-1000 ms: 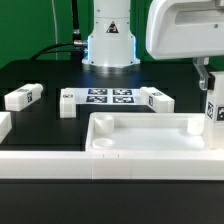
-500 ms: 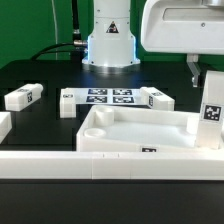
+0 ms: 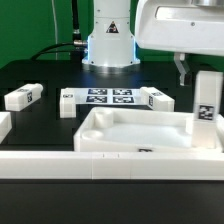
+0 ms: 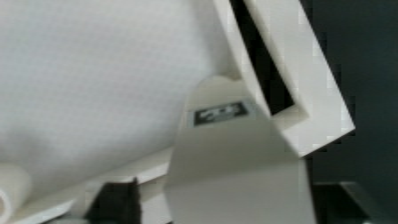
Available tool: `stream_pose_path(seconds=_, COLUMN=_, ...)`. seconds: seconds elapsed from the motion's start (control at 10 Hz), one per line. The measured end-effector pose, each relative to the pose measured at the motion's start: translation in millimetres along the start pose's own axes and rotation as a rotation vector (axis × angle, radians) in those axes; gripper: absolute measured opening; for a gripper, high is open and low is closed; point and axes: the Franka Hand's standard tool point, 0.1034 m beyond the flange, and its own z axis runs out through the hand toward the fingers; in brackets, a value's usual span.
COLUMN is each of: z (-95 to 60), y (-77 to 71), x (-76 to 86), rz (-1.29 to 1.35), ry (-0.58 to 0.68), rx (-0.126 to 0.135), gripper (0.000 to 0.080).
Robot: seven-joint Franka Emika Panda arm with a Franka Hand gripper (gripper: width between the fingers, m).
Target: Assemble desk
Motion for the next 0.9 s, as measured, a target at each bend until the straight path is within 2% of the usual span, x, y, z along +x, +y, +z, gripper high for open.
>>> stream_pose_path(seconds=0.1, z=0.1, y=0.0, x=0.0, rz=0.000, ry=0.000, rx=0.000, gripper=0.0487)
stream_pose_path(seconds=0.2, z=0.4, y=0.0, x=-0.1, rz=0.000, ry=0.000, rx=0.000, gripper=0.0611)
stream_pose_path(seconds=0.3, z=-0.4, y=-0.6, x=-1.8, rz=0.002, ry=-0.001, rx=0.000, gripper=0.0611)
stream_pose_path(seconds=0.5, z=-16.0, y=-2.3, x=-14.9, rz=-0.030, ry=-0.001, rx=0.006, gripper=0.0648)
stream_pose_path(seconds=0.7, z=-26.2, y=4.6, x=-21.2, rz=-0.098, ry=0.002, rx=0.013, gripper=0.0648)
stream_pose_path(seconds=0.9, z=-25.4, y=5.0, x=-23.9, rz=-0.096, ry=-0.003, rx=0.009, gripper=0.0648)
